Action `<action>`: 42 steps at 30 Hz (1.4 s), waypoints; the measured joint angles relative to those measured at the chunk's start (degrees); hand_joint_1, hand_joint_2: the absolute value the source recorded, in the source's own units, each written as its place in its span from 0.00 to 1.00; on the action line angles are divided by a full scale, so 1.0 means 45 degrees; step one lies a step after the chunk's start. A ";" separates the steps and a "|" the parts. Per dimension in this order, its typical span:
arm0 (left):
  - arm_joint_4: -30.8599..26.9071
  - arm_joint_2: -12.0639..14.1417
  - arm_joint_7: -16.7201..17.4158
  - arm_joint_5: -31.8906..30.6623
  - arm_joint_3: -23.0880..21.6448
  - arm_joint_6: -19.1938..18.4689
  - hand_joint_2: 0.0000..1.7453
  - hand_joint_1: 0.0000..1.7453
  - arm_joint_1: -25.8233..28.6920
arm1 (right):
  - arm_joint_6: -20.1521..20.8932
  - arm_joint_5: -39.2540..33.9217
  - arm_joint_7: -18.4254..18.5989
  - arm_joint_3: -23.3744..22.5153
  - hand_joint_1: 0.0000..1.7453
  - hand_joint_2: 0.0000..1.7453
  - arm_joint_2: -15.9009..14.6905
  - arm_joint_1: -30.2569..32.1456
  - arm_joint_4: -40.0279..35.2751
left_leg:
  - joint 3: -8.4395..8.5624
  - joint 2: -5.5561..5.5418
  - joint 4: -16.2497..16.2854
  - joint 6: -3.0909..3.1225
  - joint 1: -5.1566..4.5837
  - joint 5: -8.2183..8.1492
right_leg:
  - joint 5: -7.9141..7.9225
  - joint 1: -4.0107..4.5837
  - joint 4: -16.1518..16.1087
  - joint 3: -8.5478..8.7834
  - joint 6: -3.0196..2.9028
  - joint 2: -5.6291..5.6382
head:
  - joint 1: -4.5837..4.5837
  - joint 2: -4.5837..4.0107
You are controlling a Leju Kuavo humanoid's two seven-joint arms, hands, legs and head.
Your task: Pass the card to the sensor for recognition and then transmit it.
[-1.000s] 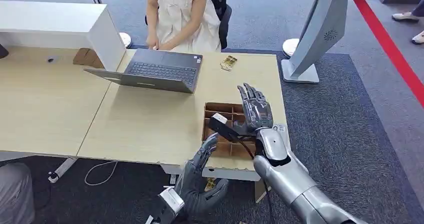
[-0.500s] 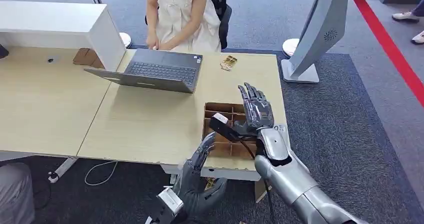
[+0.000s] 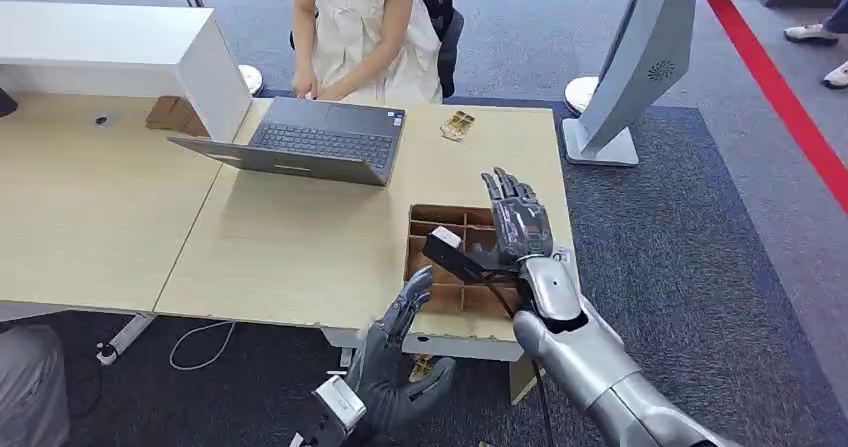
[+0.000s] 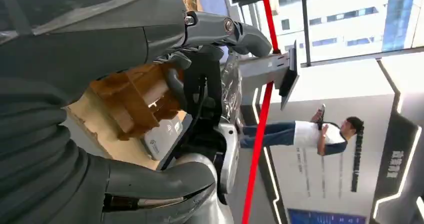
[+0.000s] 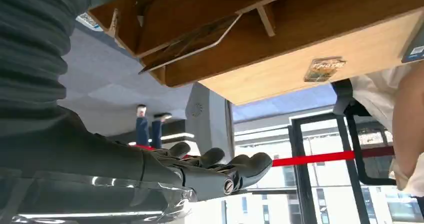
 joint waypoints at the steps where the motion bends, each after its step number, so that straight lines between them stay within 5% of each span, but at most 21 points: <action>1: -0.0005 0.0000 0.0000 0.0010 -0.0005 -0.0014 1.00 0.00 -0.0003 | 0.0005 0.0000 0.0024 0.0000 0.00 1.00 -0.0024 0.0026 0.0000 | 0.0000 0.0000 0.0000 0.0000 0.0000 0.0000 | 0.0000 0.0000 0.0000 0.0000 0.0000 0.0000 | 0.0000 0.0000; 37: -0.0418 0.0175 0.0335 -0.0199 -0.0063 -0.0019 1.00 0.00 0.0052 | 0.0131 -0.0228 0.0039 0.0024 0.00 1.00 -0.0320 0.0189 -0.0248 | -0.0002 -0.0001 0.0000 0.0000 0.0000 0.0000 | 0.0000 0.0000 0.0001 0.0001 0.0000 0.0000 | 0.0005 0.0000; 38: -0.0418 0.0175 0.0335 -0.0199 -0.0063 -0.0015 1.00 0.00 0.0053 | 0.0131 -0.0228 0.0029 0.0034 0.21 1.00 -0.0320 0.0188 -0.0243 | -0.0003 -0.0001 0.0000 0.0000 0.0000 0.0000 | 0.0000 0.0000 0.0002 0.0001 0.0000 0.0000 | 0.0000 0.0000; 39: -0.0418 0.0175 0.0335 -0.0199 -0.0063 0.0010 1.00 0.00 0.0053 | 0.0122 -0.0228 0.0024 0.0044 0.96 1.00 -0.0320 0.0188 -0.0243 | -0.0003 -0.0001 0.0000 0.0000 0.0000 0.0000 | 0.0000 0.0000 0.0001 0.0001 0.0000 0.0000 | 0.0000 0.0000; 42: -0.0418 0.0175 0.0335 -0.0204 -0.0063 0.0063 1.00 0.00 0.0053 | 0.0112 -0.0272 -0.0019 0.0068 1.00 1.00 -0.0316 0.0182 -0.0243 | -0.0004 -0.0001 0.0000 0.0000 0.0000 0.0000 | 0.0000 0.0000 0.0002 0.0001 0.0000 0.0000 | 0.0000 0.0000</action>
